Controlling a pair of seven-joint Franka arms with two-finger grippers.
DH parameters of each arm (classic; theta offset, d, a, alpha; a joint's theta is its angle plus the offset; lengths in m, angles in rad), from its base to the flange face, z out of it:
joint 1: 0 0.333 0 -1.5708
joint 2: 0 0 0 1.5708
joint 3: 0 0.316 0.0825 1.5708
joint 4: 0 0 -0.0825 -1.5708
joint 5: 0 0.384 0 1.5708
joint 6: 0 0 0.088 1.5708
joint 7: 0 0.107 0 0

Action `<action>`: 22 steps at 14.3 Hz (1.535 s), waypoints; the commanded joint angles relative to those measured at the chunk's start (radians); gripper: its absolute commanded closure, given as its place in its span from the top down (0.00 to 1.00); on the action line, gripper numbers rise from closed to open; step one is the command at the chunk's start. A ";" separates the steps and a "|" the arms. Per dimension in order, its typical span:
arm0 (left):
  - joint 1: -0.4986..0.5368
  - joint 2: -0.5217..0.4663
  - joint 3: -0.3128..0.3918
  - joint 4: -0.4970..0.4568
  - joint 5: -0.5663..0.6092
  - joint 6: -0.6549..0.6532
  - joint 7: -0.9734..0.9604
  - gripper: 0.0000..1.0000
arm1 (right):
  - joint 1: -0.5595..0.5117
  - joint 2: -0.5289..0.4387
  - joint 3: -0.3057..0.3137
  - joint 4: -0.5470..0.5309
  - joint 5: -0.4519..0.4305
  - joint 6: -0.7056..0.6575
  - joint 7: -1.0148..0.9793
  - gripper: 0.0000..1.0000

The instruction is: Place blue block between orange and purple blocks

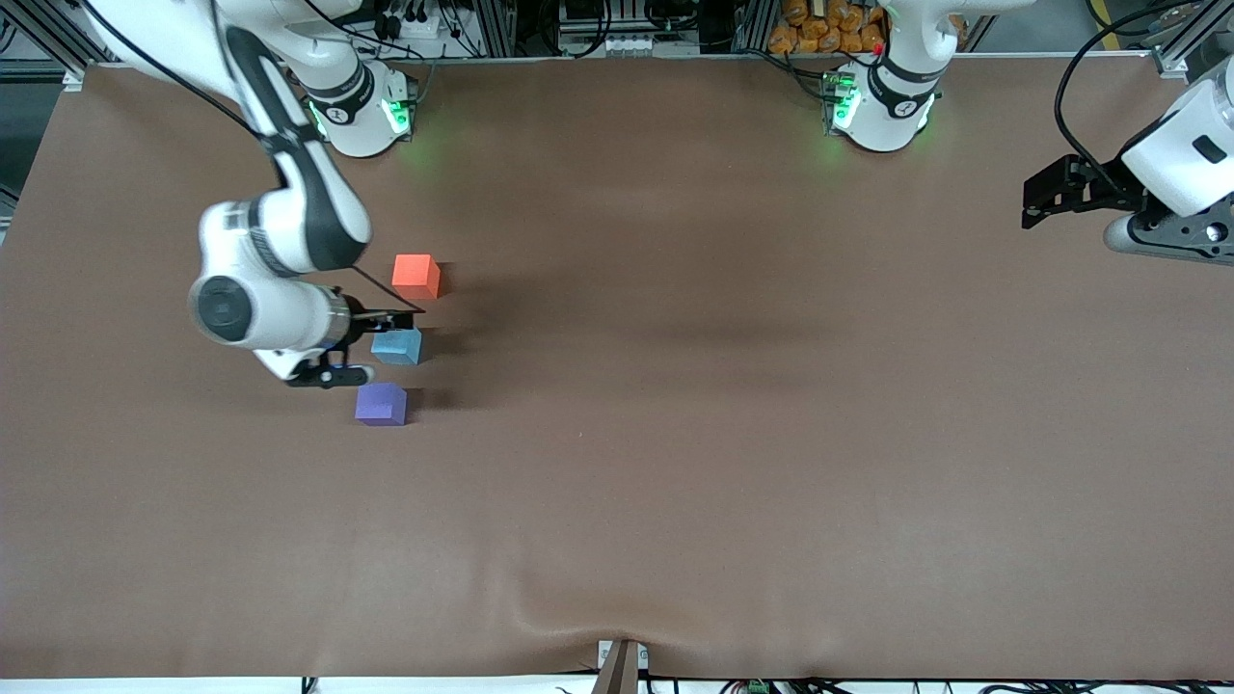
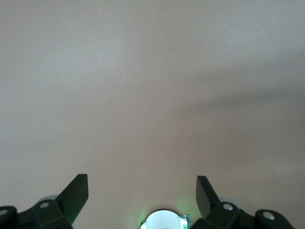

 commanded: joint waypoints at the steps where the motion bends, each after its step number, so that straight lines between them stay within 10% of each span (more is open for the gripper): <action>1: 0.010 -0.001 -0.014 0.006 0.012 0.004 0.004 1.00 | -0.042 0.014 0.017 0.266 0.025 -0.205 -0.017 1.00; 8: 0.006 -0.007 -0.014 -0.003 0.032 0.047 0.078 1.00 | -0.131 -0.003 0.032 0.730 0.005 -0.582 -0.022 1.00; 11: 0.007 -0.034 -0.014 -0.035 0.021 0.046 0.062 1.00 | -0.142 -0.081 0.019 0.706 -0.036 -0.601 -0.026 1.00; 16: 0.012 -0.039 -0.006 -0.040 0.015 0.038 0.039 1.00 | -0.171 -0.319 0.014 0.373 -0.054 -0.411 -0.037 1.00; 22: 0.013 -0.034 -0.004 -0.037 0.013 0.040 -0.066 1.00 | -0.174 -0.288 0.012 0.454 -0.145 -0.466 -0.221 1.00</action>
